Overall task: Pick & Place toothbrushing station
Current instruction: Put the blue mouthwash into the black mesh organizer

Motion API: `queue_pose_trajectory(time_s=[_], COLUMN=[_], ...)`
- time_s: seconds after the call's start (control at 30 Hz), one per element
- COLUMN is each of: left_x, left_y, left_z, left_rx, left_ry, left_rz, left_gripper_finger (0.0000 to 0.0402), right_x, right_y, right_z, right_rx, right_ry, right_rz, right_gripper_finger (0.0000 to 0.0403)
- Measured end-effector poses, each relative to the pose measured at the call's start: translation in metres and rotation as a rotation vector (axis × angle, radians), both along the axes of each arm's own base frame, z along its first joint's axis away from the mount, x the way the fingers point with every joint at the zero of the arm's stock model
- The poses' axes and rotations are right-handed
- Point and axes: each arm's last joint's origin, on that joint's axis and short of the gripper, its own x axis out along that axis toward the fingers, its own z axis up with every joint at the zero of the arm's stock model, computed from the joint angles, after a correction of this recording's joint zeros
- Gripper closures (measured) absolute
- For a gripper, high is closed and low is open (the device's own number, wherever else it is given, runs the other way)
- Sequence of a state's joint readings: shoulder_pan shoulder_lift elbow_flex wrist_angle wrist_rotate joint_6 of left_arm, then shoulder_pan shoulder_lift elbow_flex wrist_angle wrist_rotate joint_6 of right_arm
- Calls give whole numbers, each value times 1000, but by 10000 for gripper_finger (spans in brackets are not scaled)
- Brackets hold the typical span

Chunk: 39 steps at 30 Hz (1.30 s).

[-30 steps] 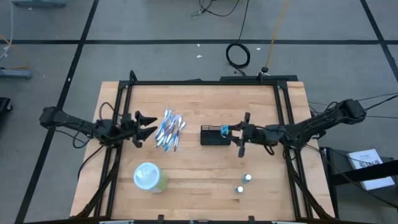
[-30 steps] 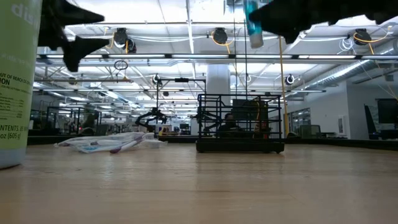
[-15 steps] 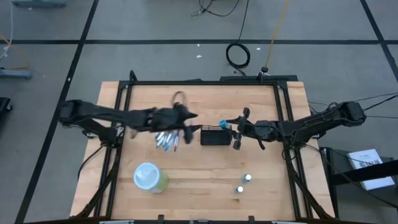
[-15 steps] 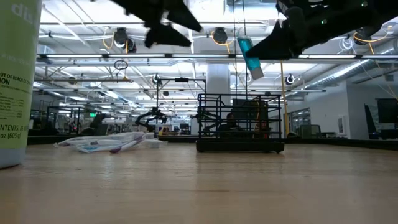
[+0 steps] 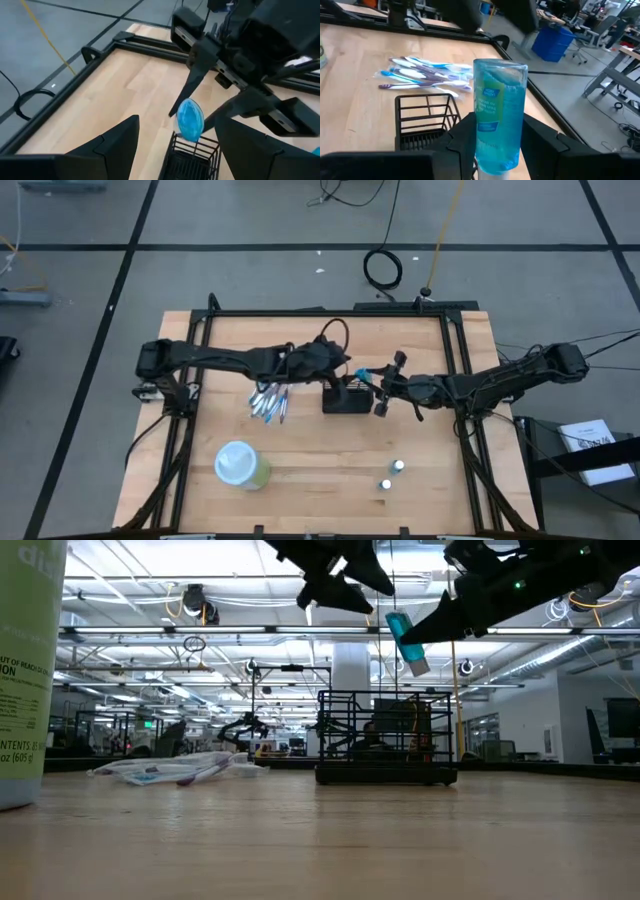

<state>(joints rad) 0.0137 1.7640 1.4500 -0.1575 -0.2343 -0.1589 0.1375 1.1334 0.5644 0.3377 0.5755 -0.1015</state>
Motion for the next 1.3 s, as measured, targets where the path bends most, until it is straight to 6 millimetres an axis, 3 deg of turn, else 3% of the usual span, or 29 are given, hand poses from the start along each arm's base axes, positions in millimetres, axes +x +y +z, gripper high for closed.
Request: queue_pose_trajectory(time_s=[0.27, 0.6, 0.77, 0.9, 1.13, 1.3], left_x=[17, 17, 22, 25, 24, 24], left_y=[1, 22, 25, 25, 26, 26], left_z=[-26, -22, -30, -34, -33, -31], left_rx=[-17, -59, -90, -105, -127, -94], left_ry=[19, -23, -29, -28, -32, -44], left_rz=[-7, 3, -18, -45, -76, -86], left_gripper_finger=[133, 133, 139, 184, 314, 324], right_x=[1, 1, 1, 1, 1, 1], right_y=[0, 0, 0, 0, 0, 0], right_z=[-1, 2, 1, 2, 2, 2], right_rx=[2, 6, 7, 7, 6, 4], right_ry=[1, -23, -21, -24, -23, -25], right_rz=[-1, -1, 4, 4, 0, -6], right_gripper_finger=[277, 277, 277, 277, 278, 277])
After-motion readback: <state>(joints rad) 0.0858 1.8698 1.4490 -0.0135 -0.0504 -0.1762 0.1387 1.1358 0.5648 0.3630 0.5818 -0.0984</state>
